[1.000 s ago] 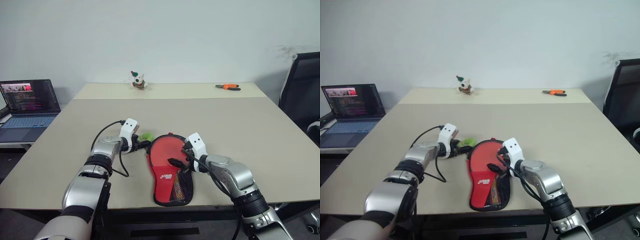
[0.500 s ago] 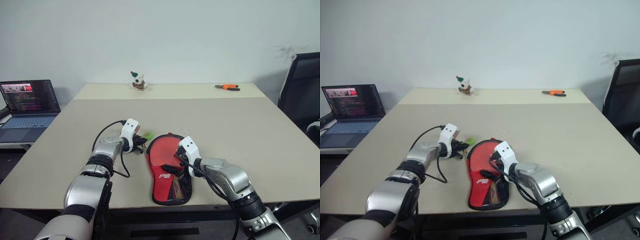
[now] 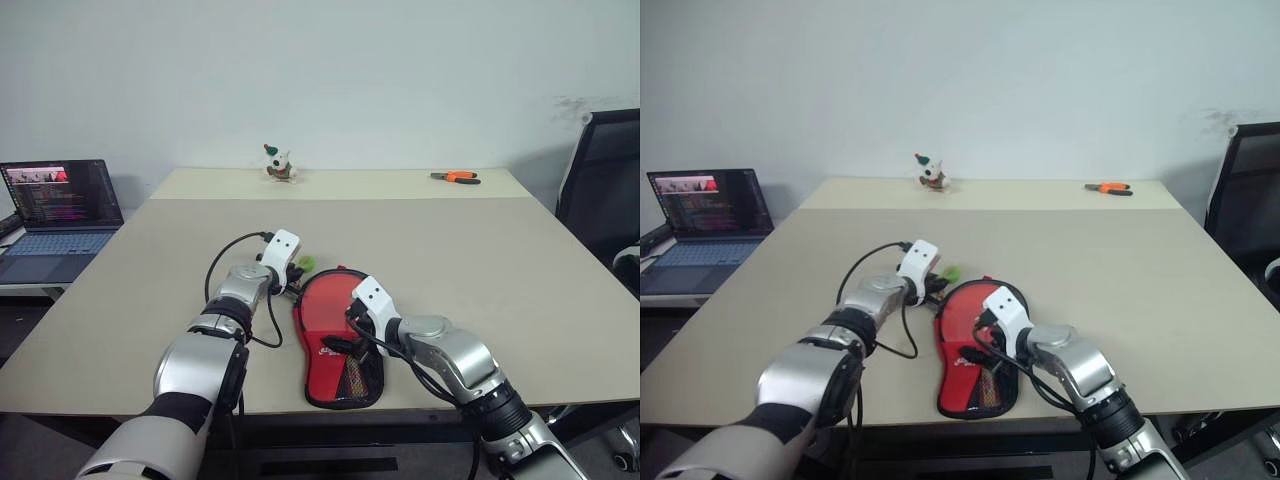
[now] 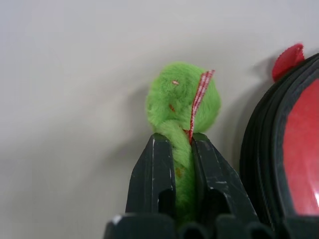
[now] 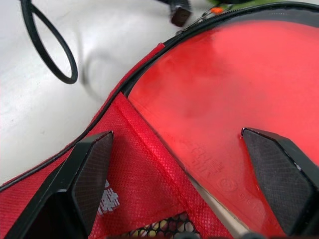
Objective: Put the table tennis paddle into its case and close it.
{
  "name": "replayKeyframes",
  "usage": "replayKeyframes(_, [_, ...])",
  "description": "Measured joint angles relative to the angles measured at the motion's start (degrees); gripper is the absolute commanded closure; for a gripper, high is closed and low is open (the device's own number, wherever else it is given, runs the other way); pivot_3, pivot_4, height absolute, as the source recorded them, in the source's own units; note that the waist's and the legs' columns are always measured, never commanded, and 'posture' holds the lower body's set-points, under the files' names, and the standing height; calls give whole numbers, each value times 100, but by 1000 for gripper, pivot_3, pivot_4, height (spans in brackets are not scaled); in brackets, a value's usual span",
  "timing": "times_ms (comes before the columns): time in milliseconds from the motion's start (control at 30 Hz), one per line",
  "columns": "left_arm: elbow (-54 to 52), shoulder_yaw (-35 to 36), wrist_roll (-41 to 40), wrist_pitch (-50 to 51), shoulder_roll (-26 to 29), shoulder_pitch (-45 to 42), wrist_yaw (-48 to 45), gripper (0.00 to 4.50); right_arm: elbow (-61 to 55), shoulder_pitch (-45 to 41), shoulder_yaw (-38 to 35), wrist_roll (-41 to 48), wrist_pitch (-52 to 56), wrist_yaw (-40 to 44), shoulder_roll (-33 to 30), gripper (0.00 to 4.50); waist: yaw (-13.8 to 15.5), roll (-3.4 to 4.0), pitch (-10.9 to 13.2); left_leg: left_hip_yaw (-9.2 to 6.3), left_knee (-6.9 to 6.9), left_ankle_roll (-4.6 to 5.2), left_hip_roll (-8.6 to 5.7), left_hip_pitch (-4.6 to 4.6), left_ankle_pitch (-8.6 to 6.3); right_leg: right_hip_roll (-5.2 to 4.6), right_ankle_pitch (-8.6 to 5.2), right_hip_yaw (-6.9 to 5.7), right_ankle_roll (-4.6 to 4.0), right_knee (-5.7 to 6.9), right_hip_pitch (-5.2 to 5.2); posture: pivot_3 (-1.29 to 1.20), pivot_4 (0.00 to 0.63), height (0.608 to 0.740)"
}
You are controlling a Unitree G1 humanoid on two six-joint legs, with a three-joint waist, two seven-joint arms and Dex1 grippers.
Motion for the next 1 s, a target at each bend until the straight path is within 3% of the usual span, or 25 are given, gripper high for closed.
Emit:
replayKeyframes(300, [209, -710, 1081, -550, -513, -419, 585, 4410, -808, 444, 316, -95, 163, 161, -316, 0, 8, -6, -14, -11, -1, 0, -4, -6, 0, -5, -1, -13, 1, -5, 3, 0, 150, 740])
replayKeyframes(1000, [441, -2828, 3562, -1911, -1018, -974, 1652, 4410, -1864, 1230, 343, -252, 576, -259, -222, 0, 27, -13, -32, -19, -10, 0, -6, -10, 0, -9, -4, -23, 4, -17, 7, 0, 150, 740])
